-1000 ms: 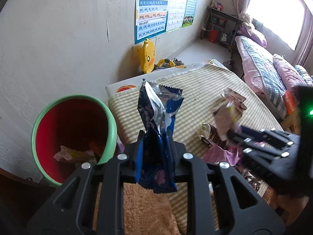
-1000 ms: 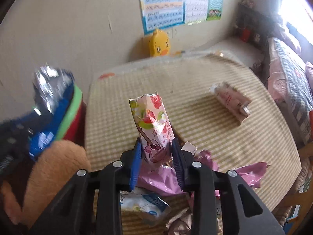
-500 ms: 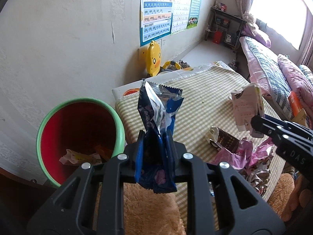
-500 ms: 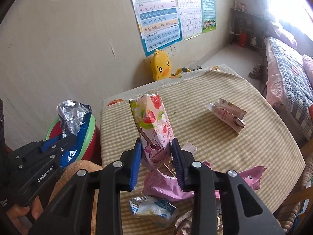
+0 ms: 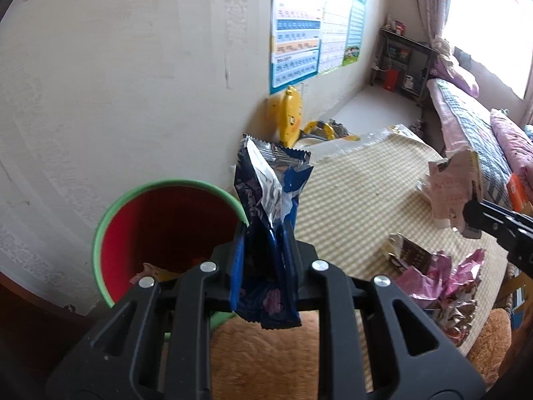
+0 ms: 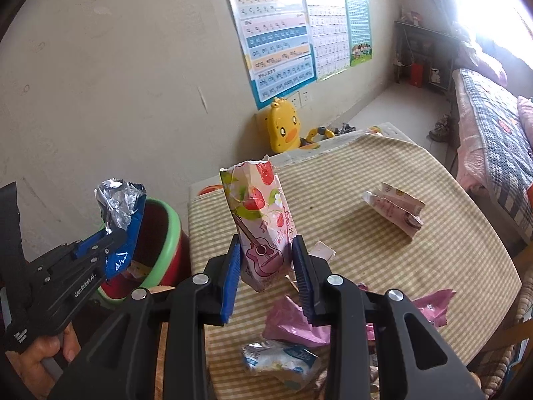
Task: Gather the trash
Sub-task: 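Lower both held items into the red bucket and open both tools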
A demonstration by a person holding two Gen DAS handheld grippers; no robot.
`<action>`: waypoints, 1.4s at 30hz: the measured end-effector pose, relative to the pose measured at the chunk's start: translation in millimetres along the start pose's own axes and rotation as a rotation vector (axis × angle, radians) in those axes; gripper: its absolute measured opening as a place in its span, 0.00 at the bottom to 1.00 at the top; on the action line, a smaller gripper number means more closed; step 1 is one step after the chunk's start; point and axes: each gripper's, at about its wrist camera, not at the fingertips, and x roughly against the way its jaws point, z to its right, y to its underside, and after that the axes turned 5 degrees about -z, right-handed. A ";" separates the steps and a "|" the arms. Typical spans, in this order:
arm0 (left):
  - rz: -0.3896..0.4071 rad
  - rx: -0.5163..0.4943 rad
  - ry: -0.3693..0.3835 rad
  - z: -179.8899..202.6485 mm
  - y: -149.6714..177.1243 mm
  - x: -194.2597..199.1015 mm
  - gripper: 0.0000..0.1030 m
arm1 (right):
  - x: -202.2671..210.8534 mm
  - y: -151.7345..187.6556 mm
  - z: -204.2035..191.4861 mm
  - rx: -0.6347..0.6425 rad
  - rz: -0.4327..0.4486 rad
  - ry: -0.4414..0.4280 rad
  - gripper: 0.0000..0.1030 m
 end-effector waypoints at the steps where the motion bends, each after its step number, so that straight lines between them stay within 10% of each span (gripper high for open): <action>1: 0.001 0.003 -0.006 -2.7 -0.5 -0.1 0.20 | -1.5 -1.3 -3.7 0.006 -0.002 -0.004 0.29; 42: -0.122 0.214 -0.138 -148.6 25.7 -50.7 0.20 | -88.9 -33.5 -170.1 0.235 -0.140 -0.199 0.29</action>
